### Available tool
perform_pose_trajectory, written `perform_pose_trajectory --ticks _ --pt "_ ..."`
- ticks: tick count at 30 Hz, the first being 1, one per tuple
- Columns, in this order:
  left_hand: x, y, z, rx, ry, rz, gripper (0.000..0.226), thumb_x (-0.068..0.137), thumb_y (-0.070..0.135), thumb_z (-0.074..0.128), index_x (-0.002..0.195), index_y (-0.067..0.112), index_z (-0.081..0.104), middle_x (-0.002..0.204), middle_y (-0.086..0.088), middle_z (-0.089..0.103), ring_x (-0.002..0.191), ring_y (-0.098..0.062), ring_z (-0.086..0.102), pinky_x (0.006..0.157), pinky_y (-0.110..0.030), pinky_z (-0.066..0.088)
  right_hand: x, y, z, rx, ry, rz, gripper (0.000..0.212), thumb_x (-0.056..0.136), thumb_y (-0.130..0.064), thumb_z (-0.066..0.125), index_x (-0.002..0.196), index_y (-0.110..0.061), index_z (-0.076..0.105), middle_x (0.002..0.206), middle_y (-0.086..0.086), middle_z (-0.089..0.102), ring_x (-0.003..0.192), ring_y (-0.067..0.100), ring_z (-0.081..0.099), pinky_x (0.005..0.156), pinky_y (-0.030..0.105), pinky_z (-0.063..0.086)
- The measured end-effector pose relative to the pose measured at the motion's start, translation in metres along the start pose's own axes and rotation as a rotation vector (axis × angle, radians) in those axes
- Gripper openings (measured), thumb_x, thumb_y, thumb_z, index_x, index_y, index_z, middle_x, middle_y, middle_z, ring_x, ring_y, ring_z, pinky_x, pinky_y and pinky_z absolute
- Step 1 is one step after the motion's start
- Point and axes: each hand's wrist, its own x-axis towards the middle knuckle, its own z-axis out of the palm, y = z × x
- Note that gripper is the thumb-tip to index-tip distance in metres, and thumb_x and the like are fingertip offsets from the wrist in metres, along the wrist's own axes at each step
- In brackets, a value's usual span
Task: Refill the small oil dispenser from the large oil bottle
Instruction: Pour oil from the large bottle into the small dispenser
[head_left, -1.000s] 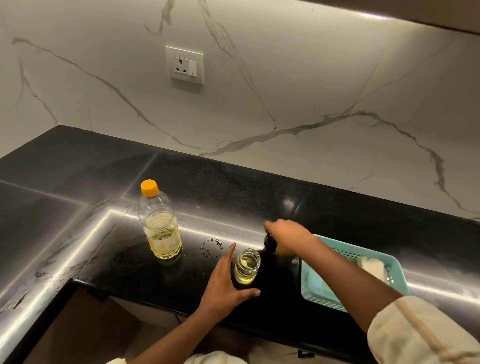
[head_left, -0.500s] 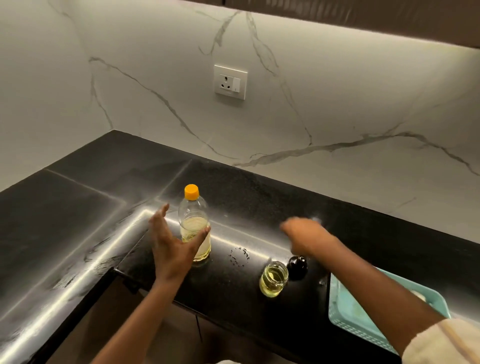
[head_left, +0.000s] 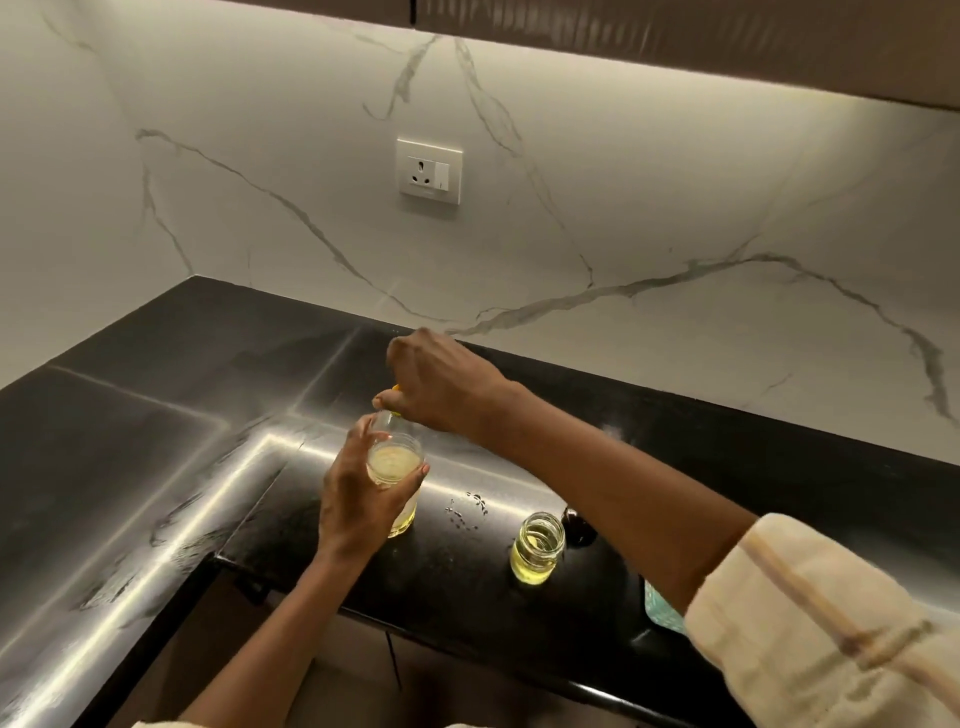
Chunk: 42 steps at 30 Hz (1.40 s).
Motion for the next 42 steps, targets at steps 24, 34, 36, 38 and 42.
perform_pose_trajectory --ticks 24,34,36,38,42 --pt "-0.002 0.012 -0.017 0.052 -0.303 0.217 0.091 0.07 0.03 0.1 0.147 0.031 0.051 0.118 0.006 0.073 0.099 -0.018 0.072 0.08 -0.032 0.056 -0.24 0.13 0.16 -0.068 -0.266 0.911 0.022 0.097 -0.03 0.07 0.112 -0.014 0.068 0.117 0.008 0.07 0.11 0.029 0.07 0.087 0.039 0.056" --pt "0.002 0.022 -0.017 0.123 -0.346 0.273 0.095 0.072 0.033 0.098 0.153 0.026 0.05 0.125 -0.004 0.074 0.108 -0.018 0.07 0.084 -0.034 0.057 -0.234 0.095 0.203 0.561 0.244 0.84 0.109 0.077 -0.043 0.09 0.165 -0.034 0.027 0.152 -0.021 0.041 0.14 0.001 0.042 0.115 0.024 0.039" --pt "0.002 0.027 -0.018 0.135 -0.351 0.285 0.094 0.072 0.037 0.097 0.153 0.027 0.05 0.123 -0.003 0.074 0.107 -0.016 0.068 0.083 -0.034 0.056 -0.22 0.093 0.219 0.68 0.35 0.894 0.106 0.073 -0.042 0.093 0.16 -0.036 0.033 0.146 -0.017 0.053 0.131 0.003 0.054 0.105 0.02 0.045" --pt "0.002 0.031 -0.02 0.143 -0.348 0.275 0.094 0.072 0.038 0.097 0.153 0.03 0.05 0.123 -0.001 0.074 0.108 -0.016 0.07 0.083 -0.034 0.056 -0.21 0.096 0.229 0.707 0.429 0.928 0.089 0.073 -0.038 0.093 0.148 -0.037 0.046 0.131 -0.012 0.066 0.118 0.007 0.065 0.094 0.017 0.052" --pt "0.008 0.034 -0.028 0.186 -0.363 0.273 0.099 0.071 0.039 0.098 0.157 0.032 0.048 0.129 -0.001 0.074 0.115 -0.021 0.072 0.09 -0.039 0.06 -0.201 0.101 0.235 0.695 0.469 0.906 0.064 0.074 -0.035 0.092 0.128 -0.036 0.058 0.108 -0.012 0.074 0.097 0.001 0.07 0.079 0.017 0.054"
